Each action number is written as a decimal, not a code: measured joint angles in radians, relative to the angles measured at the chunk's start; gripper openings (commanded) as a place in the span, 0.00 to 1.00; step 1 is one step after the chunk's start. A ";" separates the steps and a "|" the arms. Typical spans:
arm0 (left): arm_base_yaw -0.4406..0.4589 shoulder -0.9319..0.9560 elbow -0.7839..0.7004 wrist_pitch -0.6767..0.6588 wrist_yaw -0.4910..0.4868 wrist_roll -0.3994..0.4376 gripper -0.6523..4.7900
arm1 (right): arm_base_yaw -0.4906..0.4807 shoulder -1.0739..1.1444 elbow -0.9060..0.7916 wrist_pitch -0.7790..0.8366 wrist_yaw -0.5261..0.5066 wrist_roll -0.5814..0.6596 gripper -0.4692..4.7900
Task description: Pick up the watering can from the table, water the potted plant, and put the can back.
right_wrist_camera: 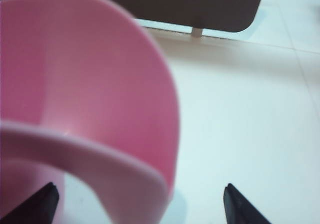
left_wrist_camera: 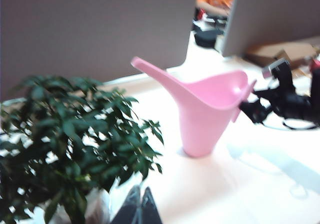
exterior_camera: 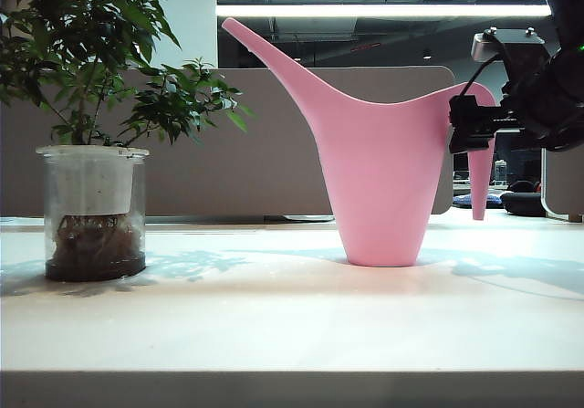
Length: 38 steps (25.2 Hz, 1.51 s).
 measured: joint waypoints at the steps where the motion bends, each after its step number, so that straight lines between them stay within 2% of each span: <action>1: 0.000 0.000 0.000 -0.012 0.005 0.001 0.11 | -0.004 0.006 0.000 0.019 0.002 0.000 0.97; 13: 0.000 0.000 0.000 -0.045 0.006 0.020 0.11 | -0.040 0.084 0.001 0.189 0.016 0.000 0.96; 14: 0.000 0.000 0.000 -0.045 0.006 0.026 0.11 | -0.040 0.092 0.000 0.193 0.016 0.000 0.92; 15: 0.000 0.001 0.000 -0.046 0.006 0.027 0.11 | -0.040 0.092 0.000 0.194 0.015 0.000 0.84; 18: 0.000 0.000 0.000 -0.046 0.006 0.028 0.11 | -0.040 0.091 0.001 0.196 -0.004 0.000 0.44; 20: 0.000 0.000 0.000 -0.046 0.006 0.029 0.11 | -0.038 0.091 0.001 0.196 -0.009 0.000 0.38; 34: 0.000 0.000 0.000 -0.062 0.006 0.030 0.11 | -0.040 0.076 0.002 0.251 -0.004 -0.017 0.39; 38: 0.000 0.000 0.000 -0.069 0.006 0.030 0.11 | -0.037 0.026 0.037 0.255 -0.003 -0.093 0.39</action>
